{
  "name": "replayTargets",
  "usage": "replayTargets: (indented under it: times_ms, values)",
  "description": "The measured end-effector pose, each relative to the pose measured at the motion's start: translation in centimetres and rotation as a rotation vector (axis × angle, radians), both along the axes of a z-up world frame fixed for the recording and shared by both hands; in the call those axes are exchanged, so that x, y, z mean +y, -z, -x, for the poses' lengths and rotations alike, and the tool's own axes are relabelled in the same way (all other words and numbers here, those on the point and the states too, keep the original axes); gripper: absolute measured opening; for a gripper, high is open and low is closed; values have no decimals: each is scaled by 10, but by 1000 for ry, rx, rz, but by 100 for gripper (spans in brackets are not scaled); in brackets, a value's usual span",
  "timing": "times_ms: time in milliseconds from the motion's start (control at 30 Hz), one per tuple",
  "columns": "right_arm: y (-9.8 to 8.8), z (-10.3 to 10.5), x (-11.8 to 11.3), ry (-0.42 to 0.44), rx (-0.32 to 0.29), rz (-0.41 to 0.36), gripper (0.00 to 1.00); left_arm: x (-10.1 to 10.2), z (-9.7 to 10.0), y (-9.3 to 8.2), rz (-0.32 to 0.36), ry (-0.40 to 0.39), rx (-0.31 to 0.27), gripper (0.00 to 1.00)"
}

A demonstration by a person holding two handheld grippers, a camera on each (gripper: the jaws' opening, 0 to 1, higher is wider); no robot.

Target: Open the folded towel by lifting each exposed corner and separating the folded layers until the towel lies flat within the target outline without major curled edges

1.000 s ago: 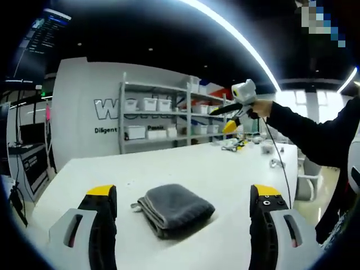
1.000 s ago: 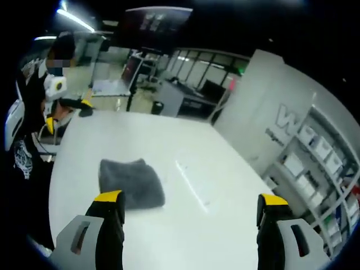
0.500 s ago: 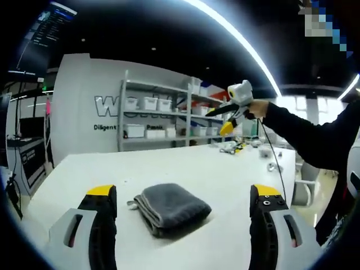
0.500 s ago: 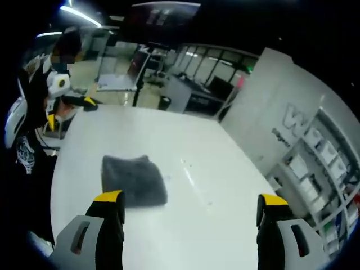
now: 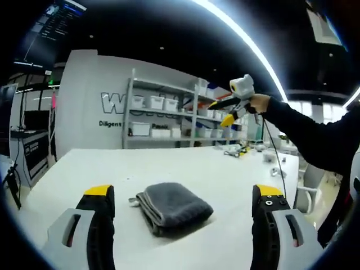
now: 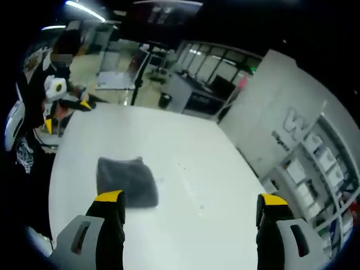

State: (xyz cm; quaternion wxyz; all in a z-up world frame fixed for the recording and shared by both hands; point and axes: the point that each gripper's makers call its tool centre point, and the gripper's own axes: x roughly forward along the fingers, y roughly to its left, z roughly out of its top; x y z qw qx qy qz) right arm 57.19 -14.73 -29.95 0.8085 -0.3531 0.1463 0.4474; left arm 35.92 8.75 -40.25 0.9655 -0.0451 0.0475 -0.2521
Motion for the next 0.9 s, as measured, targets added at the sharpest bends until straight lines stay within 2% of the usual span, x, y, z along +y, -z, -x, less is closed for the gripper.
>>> replayTargets:
  times_ms: [100,300,567,700,800,867,900]
  values:
    - [-1,1,3,-8,5,5,98,2,1,-1,22,-7,-2,99]
    - [2,4,8,-30,17,29,98,1,2,1,23,-4,2,99]
    - [10,1,14,-51,39,63,97,-10,4,7,2,19,15,99]
    - [8,0,18,-60,42,78,97,-13,5,8,11,28,23,99]
    - [2,0,22,-72,50,87,97,-13,4,6,37,21,30,99]
    - [-2,-2,24,-78,50,96,97,-17,4,5,103,27,57,99]
    - [-3,-3,25,-80,50,98,97,-20,5,6,113,36,64,99]
